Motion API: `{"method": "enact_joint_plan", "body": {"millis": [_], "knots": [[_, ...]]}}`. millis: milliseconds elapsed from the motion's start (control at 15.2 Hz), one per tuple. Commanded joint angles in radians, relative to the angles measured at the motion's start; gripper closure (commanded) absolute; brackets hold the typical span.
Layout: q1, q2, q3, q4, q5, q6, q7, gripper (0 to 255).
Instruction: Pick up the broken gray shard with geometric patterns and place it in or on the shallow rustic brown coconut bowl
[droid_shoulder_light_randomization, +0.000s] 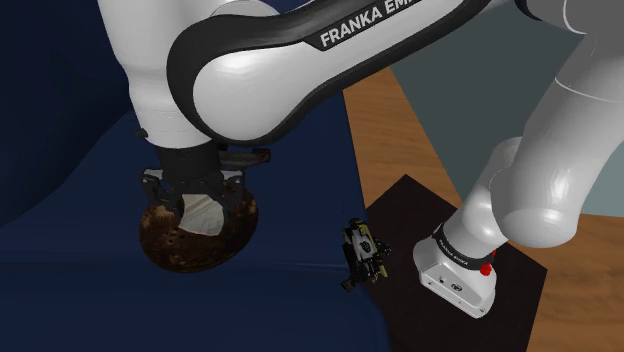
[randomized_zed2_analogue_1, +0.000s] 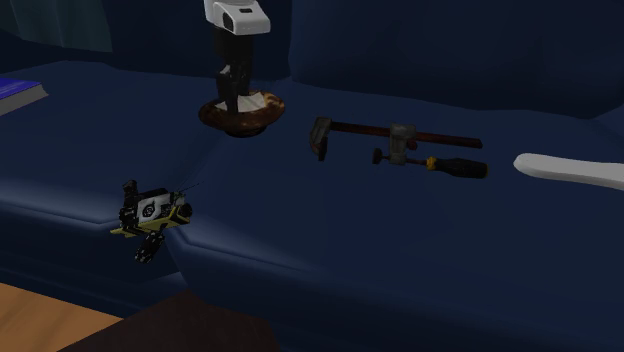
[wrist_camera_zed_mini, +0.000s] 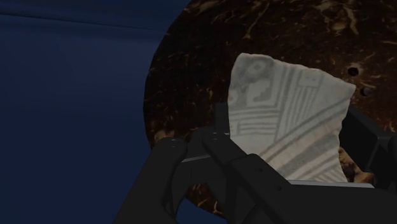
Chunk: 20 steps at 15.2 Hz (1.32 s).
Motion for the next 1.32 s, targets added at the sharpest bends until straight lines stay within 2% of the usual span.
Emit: {"method": "enact_joint_plan", "body": {"millis": [0,66,132,462,726,1254], "knots": [[0.0,0.0,0.0,0.0,0.0,0.0,0.0,255],[0.0,0.0,0.0,0.0,0.0,0.0,0.0,255],[0.0,0.0,0.0,0.0,0.0,0.0,0.0,0],[0.0,0.0,0.0,0.0,0.0,0.0,0.0,0],[-0.012,-0.041,0.0,0.083,0.021,-0.12,-0.015,0],[-0.012,-0.041,0.0,0.083,0.021,-0.12,-0.015,0]]}}
